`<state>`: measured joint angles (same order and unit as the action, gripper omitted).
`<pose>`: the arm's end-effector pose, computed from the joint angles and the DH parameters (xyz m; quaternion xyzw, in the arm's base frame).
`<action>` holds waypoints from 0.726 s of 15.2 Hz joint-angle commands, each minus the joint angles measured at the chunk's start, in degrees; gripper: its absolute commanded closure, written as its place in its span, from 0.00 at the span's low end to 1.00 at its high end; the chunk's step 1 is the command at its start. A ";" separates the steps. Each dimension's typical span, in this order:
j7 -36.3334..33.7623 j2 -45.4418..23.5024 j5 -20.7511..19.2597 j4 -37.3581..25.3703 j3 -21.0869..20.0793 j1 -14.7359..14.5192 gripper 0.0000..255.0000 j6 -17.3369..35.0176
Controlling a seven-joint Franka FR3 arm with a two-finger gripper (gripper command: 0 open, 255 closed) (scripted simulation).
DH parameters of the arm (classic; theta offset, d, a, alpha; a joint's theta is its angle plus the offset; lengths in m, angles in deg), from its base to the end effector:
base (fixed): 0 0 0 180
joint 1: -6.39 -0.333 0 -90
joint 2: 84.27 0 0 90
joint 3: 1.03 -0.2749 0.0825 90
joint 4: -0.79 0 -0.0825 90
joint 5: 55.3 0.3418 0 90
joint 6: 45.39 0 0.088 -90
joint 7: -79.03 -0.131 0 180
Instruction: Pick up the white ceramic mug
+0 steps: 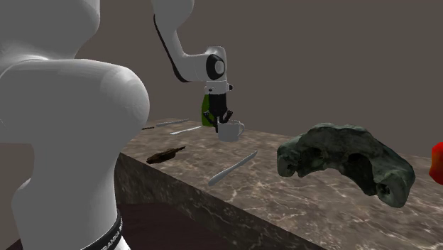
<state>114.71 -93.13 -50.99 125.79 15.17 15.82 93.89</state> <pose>0.4764 -0.2269 0.2957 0.9967 0.0630 0.0461 0.0220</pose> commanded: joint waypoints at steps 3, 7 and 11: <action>-0.54 1.42 -0.71 -0.78 0.14 -0.15 1.00 -2.12; -1.14 3.23 -1.57 -1.93 0.29 -0.28 1.00 -4.99; -1.66 4.86 -2.30 -3.28 0.36 -0.37 1.00 -7.89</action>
<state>113.25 -88.77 -53.07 122.72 15.53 15.51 86.68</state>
